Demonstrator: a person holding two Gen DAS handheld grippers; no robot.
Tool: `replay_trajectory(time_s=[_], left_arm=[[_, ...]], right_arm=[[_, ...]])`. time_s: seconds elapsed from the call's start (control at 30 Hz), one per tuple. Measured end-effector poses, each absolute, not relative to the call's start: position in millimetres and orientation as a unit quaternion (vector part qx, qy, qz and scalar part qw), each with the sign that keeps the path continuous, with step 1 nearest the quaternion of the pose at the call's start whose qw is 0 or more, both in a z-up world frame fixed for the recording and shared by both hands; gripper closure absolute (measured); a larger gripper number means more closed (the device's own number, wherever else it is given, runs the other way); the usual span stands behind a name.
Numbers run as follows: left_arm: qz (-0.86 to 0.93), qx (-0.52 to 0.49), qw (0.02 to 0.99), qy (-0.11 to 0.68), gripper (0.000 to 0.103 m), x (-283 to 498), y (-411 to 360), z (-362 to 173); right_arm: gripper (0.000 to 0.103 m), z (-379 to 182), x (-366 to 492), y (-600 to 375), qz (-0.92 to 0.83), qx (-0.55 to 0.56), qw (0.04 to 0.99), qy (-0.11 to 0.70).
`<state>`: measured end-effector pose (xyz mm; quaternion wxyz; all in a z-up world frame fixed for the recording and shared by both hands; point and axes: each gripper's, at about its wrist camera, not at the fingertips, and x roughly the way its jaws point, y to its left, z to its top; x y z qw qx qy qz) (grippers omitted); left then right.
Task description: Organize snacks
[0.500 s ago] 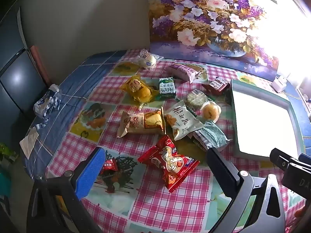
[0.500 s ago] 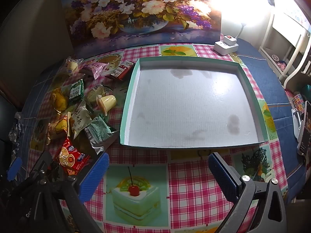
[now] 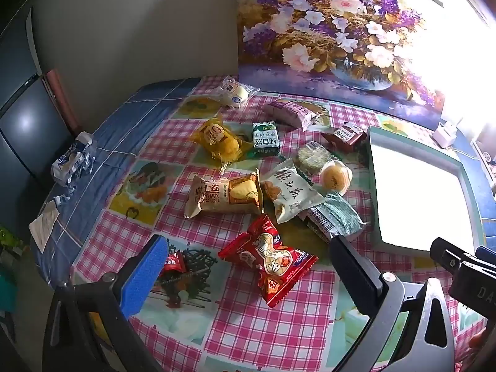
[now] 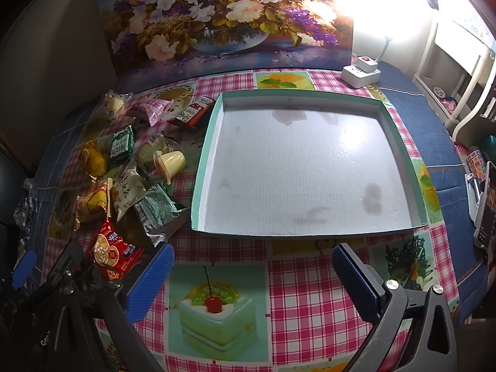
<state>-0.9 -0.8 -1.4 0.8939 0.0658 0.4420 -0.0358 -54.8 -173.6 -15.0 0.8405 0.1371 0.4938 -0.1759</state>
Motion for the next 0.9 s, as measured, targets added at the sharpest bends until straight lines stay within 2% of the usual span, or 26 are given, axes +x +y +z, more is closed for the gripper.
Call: replay_trajectory(time_s=[0.9], left_arm=[[-0.030,0.059,0.888,0.455,0.000,4.6,3.4,-9.4]], right_arm=[[0.000,-9.8,-47.9,-189.2,-0.176,0.137,0.839,0.496]])
